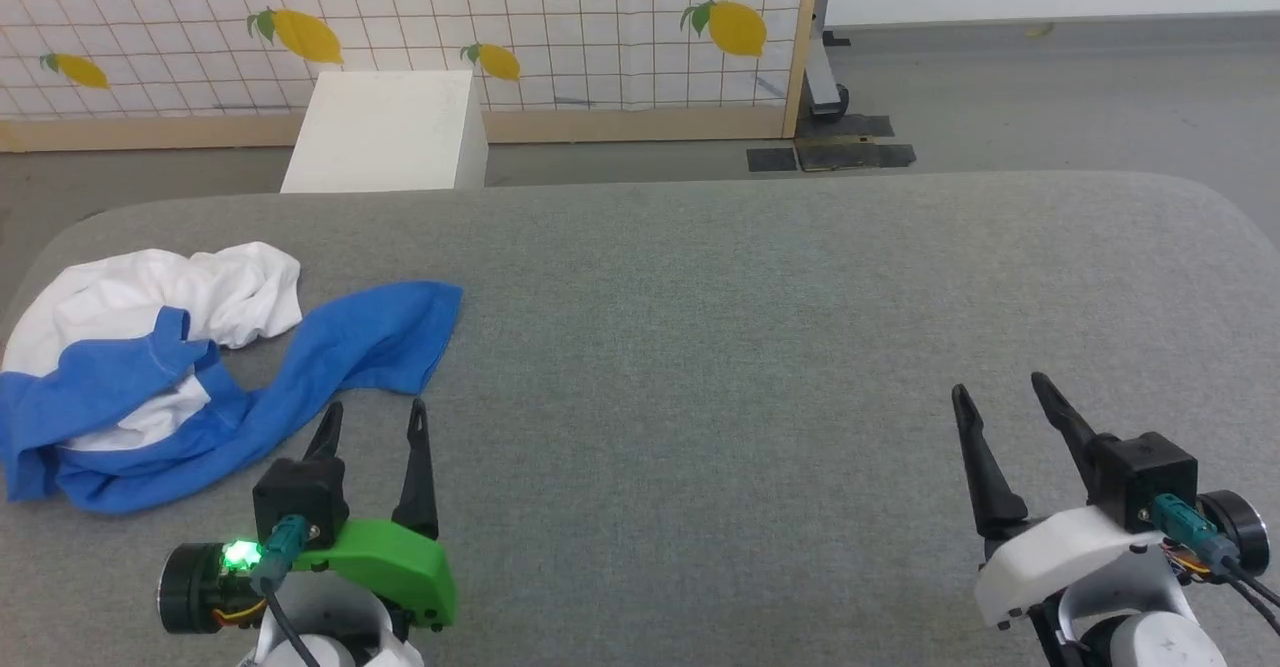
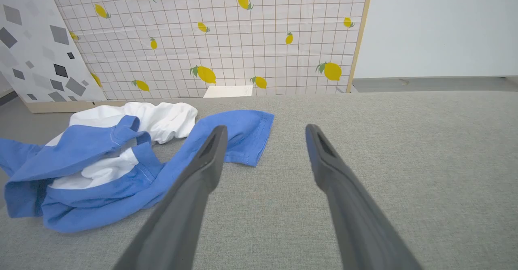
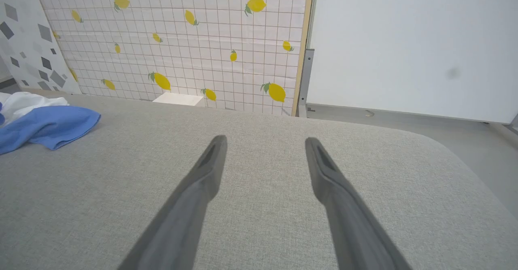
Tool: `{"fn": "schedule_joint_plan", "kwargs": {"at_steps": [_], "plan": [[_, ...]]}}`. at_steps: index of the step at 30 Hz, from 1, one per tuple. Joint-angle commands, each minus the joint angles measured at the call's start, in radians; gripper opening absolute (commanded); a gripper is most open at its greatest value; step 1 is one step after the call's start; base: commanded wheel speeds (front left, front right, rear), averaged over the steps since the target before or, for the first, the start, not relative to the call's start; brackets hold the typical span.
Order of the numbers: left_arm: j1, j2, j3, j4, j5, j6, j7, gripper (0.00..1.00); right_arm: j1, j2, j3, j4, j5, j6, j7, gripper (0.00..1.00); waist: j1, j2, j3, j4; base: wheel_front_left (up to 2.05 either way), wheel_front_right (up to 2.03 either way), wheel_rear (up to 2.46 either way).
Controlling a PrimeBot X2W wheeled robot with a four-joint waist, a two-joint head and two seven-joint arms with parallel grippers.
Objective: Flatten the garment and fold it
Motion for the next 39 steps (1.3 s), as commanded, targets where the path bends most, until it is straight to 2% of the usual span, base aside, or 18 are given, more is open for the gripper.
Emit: {"fn": "schedule_joint_plan", "kwargs": {"at_steps": [1,13,39], "plan": [[0.000,-0.001,-0.004,0.004,-0.011,0.010,-0.011,1.00,0.003,0.000,-0.006,0.008,0.010,0.000,-0.011,1.00,0.0000,0.0000,0.000,0.002,0.00,0.00,0.00],[0.005,-0.001,-0.004,0.010,-0.031,0.027,-0.036,1.00,0.001,0.001,-0.019,0.036,0.024,0.000,-0.035,1.00,0.0000,0.0000,-0.001,0.051,0.00,0.00,0.00],[0.039,-0.002,0.000,0.020,-0.071,0.061,-0.090,1.00,0.004,0.001,-0.003,0.111,0.070,-0.001,-0.090,1.00,0.0000,0.0000,-0.016,0.234,0.00,0.00,0.00]]}}
